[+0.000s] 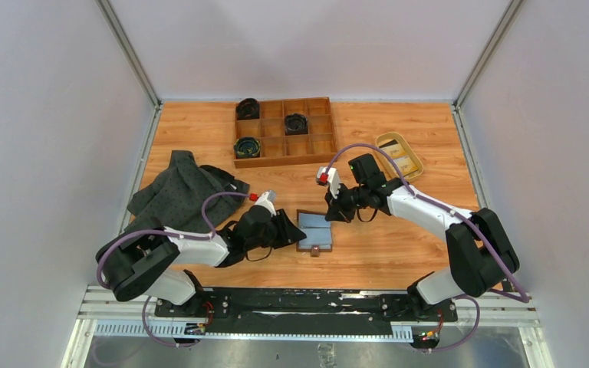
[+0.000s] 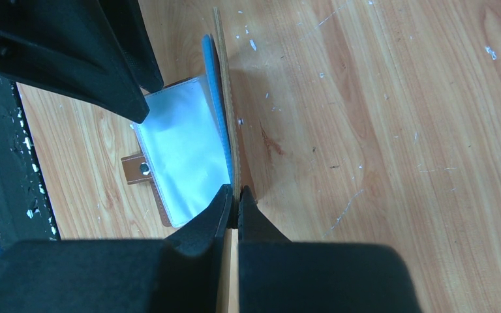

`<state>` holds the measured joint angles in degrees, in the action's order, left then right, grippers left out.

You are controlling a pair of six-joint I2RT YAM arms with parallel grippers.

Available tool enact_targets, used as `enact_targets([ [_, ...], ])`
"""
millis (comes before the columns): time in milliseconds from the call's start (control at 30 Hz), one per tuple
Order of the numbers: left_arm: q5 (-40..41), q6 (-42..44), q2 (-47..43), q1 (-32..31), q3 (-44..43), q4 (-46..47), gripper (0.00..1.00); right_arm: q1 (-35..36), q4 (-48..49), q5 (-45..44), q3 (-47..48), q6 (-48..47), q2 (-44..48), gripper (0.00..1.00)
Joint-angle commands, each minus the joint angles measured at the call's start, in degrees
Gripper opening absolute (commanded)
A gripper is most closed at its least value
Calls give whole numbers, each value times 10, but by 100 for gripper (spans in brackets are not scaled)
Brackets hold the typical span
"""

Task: Put the credit cards into the card holder
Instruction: Open the card holder at the center of the board.

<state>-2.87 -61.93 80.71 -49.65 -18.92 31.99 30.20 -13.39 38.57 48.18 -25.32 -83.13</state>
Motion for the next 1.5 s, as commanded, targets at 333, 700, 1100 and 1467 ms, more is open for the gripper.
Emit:
enact_targets([
  [333, -32, 37, -10, -4, -33, 3, 38, -5, -25, 23, 8, -16, -11, 1],
  [700, -21, 55, -11, -3, -39, 2, 40, -5, -31, 41, 9, -24, -14, 4],
  [1100, 4, 43, 10, 9, -60, 3, 41, -5, -46, 62, 19, -25, -10, 21],
  [1467, -10, 40, 42, 17, -70, 19, 41, -8, -49, 49, 20, -26, 11, 37],
])
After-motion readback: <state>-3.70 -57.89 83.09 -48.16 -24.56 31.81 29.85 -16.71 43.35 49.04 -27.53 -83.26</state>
